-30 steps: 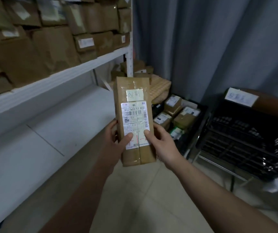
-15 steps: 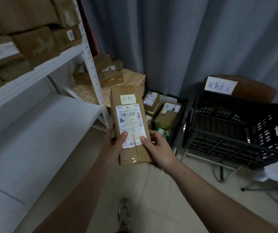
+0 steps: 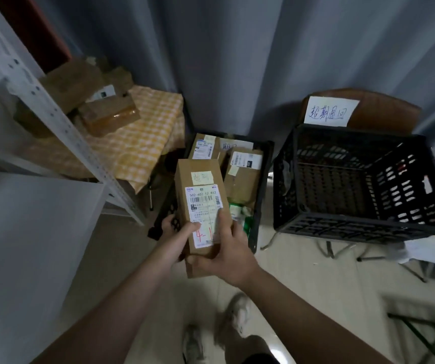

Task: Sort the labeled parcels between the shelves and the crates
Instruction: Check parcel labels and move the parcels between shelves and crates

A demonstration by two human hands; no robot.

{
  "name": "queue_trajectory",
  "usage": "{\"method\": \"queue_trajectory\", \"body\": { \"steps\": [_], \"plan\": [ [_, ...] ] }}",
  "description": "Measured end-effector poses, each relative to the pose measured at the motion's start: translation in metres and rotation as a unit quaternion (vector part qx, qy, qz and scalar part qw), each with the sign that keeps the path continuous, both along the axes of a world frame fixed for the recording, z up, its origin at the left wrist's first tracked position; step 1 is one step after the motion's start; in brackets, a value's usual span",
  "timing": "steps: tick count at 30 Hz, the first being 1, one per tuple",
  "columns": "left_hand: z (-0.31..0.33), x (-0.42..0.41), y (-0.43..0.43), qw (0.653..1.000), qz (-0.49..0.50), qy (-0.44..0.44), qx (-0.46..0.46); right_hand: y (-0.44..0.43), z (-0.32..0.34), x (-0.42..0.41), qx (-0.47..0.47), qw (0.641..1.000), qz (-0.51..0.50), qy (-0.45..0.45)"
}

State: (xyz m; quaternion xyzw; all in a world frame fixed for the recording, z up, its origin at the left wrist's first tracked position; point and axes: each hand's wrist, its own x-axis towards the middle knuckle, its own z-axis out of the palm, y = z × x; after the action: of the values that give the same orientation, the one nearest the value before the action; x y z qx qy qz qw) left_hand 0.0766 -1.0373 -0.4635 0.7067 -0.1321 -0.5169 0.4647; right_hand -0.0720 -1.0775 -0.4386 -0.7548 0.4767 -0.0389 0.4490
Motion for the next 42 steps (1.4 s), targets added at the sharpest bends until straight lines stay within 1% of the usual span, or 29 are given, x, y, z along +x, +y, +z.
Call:
{"method": "queue_trajectory", "body": {
  "steps": [3,5,6,7,9,11,13,14,15,17,18,20,21,23,27,29,31,32,34,35,37,39,42],
  "plan": [
    [-0.023,-0.002,-0.033,0.999,-0.030,0.019,0.014,-0.042,-0.018,0.001,-0.031,0.992,0.038,0.115],
    [-0.040,-0.001,-0.052,0.997,-0.061,0.040,-0.006,-0.077,-0.031,0.002,-0.047,0.986,0.063,0.148],
    [-0.049,0.002,-0.061,0.996,-0.078,0.030,-0.015,-0.095,-0.037,0.003,-0.057,0.984,0.070,0.153],
    [-0.056,0.008,-0.071,0.996,-0.091,-0.003,-0.020,-0.112,-0.043,0.004,-0.071,0.981,0.081,0.159],
    [-0.066,0.028,-0.088,0.990,-0.085,-0.109,-0.016,-0.144,-0.057,0.007,-0.112,0.970,0.113,0.182],
    [-0.078,0.055,-0.100,0.971,-0.051,-0.234,-0.011,-0.168,-0.074,0.012,-0.138,0.957,0.156,0.204],
    [-0.093,0.084,-0.105,0.947,-0.042,-0.318,0.022,-0.182,-0.095,0.016,-0.131,0.946,0.206,0.214],
    [-0.099,0.095,-0.105,0.941,-0.060,-0.329,0.045,-0.183,-0.107,0.018,-0.125,0.939,0.236,0.216],
    [-0.105,0.103,-0.103,0.945,-0.087,-0.313,0.050,-0.182,-0.119,0.020,-0.122,0.931,0.268,0.217],
    [-0.118,0.110,-0.100,0.962,-0.142,-0.231,0.030,-0.174,-0.143,0.023,-0.104,0.916,0.321,0.218],
    [-0.127,0.112,-0.097,0.958,-0.177,-0.219,0.044,-0.168,-0.155,0.024,-0.096,0.910,0.337,0.223],
    [-0.144,0.112,-0.093,0.922,-0.246,-0.274,0.117,-0.157,-0.177,0.024,-0.090,0.902,0.349,0.236],
    [-0.151,0.112,-0.091,0.907,-0.259,-0.300,0.142,-0.151,-0.186,0.023,-0.087,0.902,0.348,0.239],
    [-0.163,0.109,-0.086,0.885,-0.278,-0.337,0.159,-0.142,-0.202,0.021,-0.076,0.908,0.336,0.238],
    [-0.184,0.110,-0.081,0.826,-0.364,-0.408,0.136,-0.134,-0.227,0.020,-0.065,0.913,0.321,0.242],
    [-0.193,0.114,-0.079,0.806,-0.400,-0.418,0.130,-0.135,-0.236,0.019,-0.049,0.913,0.326,0.241],
    [-0.200,0.117,-0.076,0.790,-0.424,-0.424,0.128,-0.138,-0.241,0.018,-0.030,0.921,0.319,0.223],
    [-0.202,0.118,-0.074,0.788,-0.428,-0.425,0.126,-0.138,-0.242,0.018,-0.023,0.927,0.310,0.207],
    [-0.204,0.119,-0.072,0.794,-0.420,-0.423,0.122,-0.138,-0.244,0.019,-0.039,0.940,0.289,0.179],
    [-0.203,0.119,-0.073,0.801,-0.411,-0.419,0.121,-0.137,-0.244,0.019,-0.045,0.949,0.264,0.168],
    [-0.202,0.117,-0.076,0.817,-0.393,-0.406,0.112,-0.140,-0.245,0.018,-0.026,0.970,0.180,0.159],
    [-0.202,0.114,-0.081,0.827,-0.391,-0.390,0.102,-0.142,-0.247,0.017,-0.004,0.972,0.142,0.187],
    [-0.205,0.111,-0.089,0.831,-0.393,-0.374,0.122,-0.140,-0.249,0.018,0.038,0.961,0.140,0.235]
  ]
}}
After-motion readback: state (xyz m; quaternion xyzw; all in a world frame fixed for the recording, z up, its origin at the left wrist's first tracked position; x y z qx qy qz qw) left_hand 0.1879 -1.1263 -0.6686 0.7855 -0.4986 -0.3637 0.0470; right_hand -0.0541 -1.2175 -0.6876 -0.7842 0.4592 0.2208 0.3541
